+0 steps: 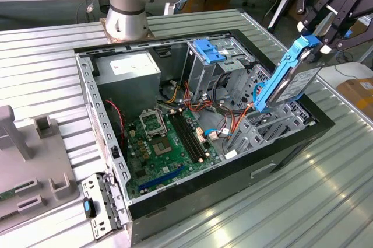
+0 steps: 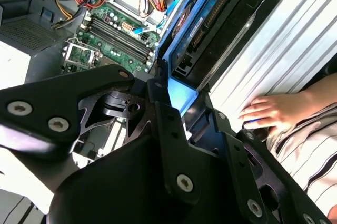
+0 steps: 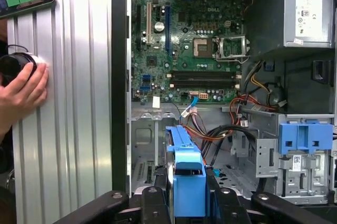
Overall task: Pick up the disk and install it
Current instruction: 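Pick up the disk, then insert the disk into the insertion slot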
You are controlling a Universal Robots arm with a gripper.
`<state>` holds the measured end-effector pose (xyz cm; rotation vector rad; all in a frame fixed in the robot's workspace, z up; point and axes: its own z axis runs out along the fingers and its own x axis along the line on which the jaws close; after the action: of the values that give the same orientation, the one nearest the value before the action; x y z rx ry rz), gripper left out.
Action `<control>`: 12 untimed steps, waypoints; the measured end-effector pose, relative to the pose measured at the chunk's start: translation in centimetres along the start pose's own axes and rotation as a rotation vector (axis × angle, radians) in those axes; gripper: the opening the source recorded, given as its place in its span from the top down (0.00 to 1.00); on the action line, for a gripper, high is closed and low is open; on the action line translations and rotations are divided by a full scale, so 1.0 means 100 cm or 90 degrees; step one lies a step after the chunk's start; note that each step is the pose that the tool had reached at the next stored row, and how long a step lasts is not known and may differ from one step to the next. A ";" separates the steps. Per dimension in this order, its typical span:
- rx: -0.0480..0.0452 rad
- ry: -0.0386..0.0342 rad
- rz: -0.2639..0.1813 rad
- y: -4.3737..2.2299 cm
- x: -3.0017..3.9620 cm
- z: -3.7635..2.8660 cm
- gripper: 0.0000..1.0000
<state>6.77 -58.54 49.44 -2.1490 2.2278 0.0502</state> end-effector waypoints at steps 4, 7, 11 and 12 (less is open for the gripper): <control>0.0006 0.0003 0.010 0.0001 0.0000 0.0010 0.64; 0.0010 0.0006 0.018 0.0001 0.0001 0.0014 0.64; 0.0010 0.0004 0.018 0.0004 0.0005 0.0081 0.64; 0.0010 0.0004 0.018 0.0004 0.0005 0.0089 0.64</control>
<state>6.74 -58.53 48.55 -2.1163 2.2587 0.0487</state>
